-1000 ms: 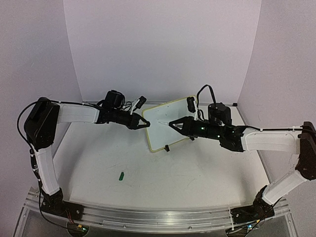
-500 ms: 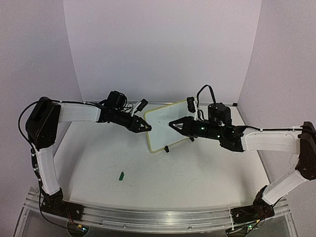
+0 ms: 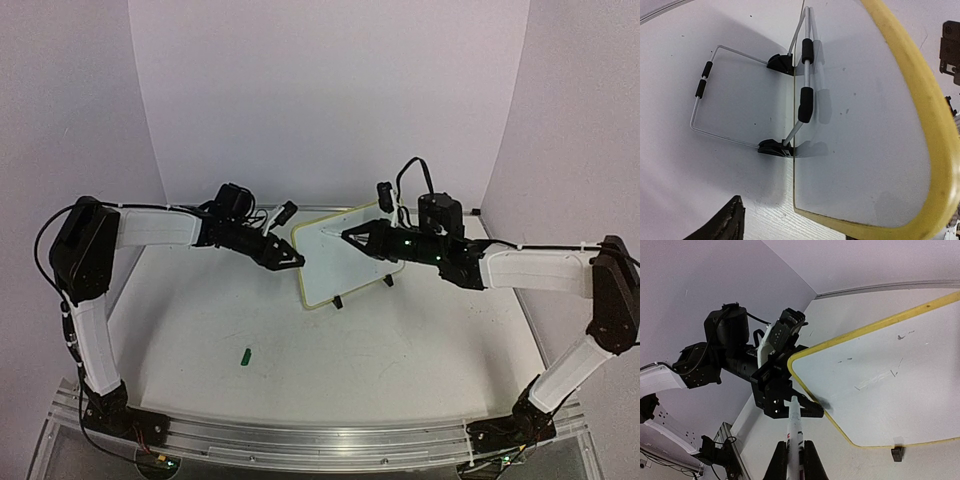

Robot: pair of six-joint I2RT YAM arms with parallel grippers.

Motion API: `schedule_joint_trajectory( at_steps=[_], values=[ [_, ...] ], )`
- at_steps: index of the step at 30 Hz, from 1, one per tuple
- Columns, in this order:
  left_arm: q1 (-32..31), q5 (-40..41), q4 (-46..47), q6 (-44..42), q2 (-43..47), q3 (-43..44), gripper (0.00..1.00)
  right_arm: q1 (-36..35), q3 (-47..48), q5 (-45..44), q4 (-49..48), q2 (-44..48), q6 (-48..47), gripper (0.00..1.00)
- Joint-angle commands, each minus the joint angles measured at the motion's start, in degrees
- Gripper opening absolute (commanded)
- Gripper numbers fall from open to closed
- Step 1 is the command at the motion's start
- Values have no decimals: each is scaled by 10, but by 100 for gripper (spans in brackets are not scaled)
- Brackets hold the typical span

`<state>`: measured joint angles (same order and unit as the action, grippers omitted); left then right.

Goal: Write a sentence on the whiteboard
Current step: Hold the whiteboard marker at the center of the board, then write a sentence on the whiteboard.

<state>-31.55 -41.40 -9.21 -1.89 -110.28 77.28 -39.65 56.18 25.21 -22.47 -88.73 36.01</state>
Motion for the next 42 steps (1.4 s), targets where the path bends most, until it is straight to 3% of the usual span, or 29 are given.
schedule_joint_trajectory(
  at_steps=[1,12,22,42],
  values=[
    [3,-19,-4,-20,54,18,59,11,54,44,-10,-35,-11,0],
    [3,-8,-15,-31,60,20,25,13,120,104,-10,-109,-12,0],
    [3,5,-20,-53,50,22,1,13,121,81,-11,-129,-3,0],
    [2,16,-29,-79,49,19,0,21,124,43,-26,-141,7,0]
  ],
)
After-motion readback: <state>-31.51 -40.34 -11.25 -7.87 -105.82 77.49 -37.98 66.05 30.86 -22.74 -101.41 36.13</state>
